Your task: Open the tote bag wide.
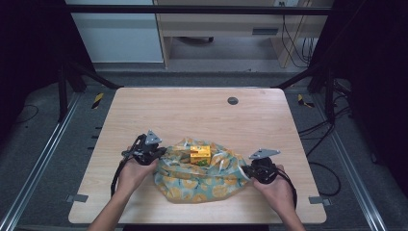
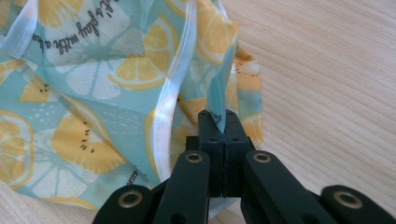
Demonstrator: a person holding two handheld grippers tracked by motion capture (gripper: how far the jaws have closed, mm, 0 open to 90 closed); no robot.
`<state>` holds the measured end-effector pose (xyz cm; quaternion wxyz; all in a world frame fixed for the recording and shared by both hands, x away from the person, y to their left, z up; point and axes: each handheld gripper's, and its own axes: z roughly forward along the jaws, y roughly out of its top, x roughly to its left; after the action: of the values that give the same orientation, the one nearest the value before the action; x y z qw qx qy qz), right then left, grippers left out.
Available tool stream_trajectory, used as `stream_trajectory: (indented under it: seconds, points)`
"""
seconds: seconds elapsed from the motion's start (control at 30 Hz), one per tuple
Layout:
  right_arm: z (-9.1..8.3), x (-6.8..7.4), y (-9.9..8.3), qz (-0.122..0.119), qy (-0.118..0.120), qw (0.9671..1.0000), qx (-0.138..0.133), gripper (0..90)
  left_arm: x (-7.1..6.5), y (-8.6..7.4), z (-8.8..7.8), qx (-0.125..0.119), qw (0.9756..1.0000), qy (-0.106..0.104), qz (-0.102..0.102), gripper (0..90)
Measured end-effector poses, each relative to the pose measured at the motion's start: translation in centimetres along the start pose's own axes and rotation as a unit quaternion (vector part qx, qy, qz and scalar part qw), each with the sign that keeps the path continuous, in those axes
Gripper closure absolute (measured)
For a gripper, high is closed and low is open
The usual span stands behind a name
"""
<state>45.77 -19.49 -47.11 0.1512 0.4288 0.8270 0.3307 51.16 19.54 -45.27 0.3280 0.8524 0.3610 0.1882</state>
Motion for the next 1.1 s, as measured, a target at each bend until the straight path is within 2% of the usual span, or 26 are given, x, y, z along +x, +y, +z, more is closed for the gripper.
stream_trajectory:
  seconds: [0.3, 0.43, 0.57, 0.77, 0.93, 1.1]
  points:
    - [-1.7, 0.0, 0.9, -0.01, -0.009, 0.9997, -0.021, 90.0, -0.2, 0.5, -1.6, -0.022, 0.9998, 0.0, 0.0, 90.0]
    - [-2.2, 0.2, 0.6, -0.017, -0.01, 0.9995, -0.025, 89.9, -0.8, 0.3, -2.0, -0.018, 0.9997, 0.0, 0.014, 90.0]
    - [-1.9, 0.6, -0.1, -0.029, -0.011, 0.9994, -0.013, 89.8, -1.2, -0.3, -1.8, -0.01, 0.9998, -0.001, 0.018, 90.0]
    - [-1.0, 0.9, -1.0, -0.031, -0.006, 0.9995, 0.001, 89.8, -1.1, -0.9, -0.9, 0.003, 0.9999, -0.002, 0.016, 90.0]
    - [-0.2, 1.3, -1.2, -0.045, -0.008, 0.9988, 0.02, 89.9, -0.9, -1.3, -0.1, 0.018, 0.9997, -0.004, 0.014, 90.0]
    - [0.3, 1.3, -1.2, -0.05, -0.009, 0.9982, 0.032, 90.0, -0.7, -1.6, 0.6, 0.027, 0.9996, -0.006, 0.011, 90.0]
